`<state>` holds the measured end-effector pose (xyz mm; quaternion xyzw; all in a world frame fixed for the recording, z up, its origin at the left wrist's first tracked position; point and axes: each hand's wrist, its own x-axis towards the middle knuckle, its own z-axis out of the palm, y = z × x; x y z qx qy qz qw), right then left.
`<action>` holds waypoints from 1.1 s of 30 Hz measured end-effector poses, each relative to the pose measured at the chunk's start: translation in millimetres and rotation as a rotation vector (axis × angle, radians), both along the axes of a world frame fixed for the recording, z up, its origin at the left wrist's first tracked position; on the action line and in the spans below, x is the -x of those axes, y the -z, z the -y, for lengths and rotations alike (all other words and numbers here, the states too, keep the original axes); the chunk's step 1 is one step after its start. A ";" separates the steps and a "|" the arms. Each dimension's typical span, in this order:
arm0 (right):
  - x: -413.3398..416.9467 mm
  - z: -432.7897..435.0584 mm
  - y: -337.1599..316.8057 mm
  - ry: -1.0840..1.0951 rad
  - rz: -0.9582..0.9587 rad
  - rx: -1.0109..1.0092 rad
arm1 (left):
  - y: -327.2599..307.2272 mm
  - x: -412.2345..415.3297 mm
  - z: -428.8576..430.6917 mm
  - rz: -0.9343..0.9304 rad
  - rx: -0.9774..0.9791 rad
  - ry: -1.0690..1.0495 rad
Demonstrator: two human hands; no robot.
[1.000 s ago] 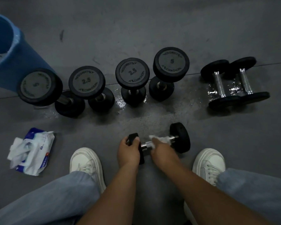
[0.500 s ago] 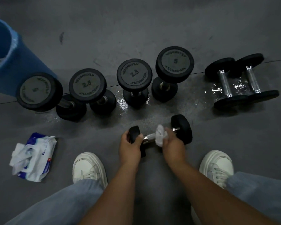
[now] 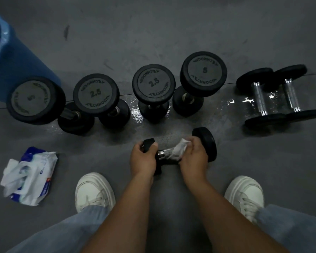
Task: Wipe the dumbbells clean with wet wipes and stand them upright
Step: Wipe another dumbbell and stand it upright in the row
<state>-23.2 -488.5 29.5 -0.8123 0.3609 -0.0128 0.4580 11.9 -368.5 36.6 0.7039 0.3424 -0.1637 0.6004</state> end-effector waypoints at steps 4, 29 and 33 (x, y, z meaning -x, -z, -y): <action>8.4 -14.6 10.2 -0.378 -0.242 0.016 | 0.1 1.1 -0.5 -0.006 -0.012 0.008; -12.7 -0.3 1.9 -0.256 -0.289 -0.005 | 0.0 -1.3 -4.4 0.058 0.057 0.071; -24.9 5.2 -2.8 -0.373 -0.155 -0.111 | -0.4 -11.0 -4.7 0.061 0.043 0.089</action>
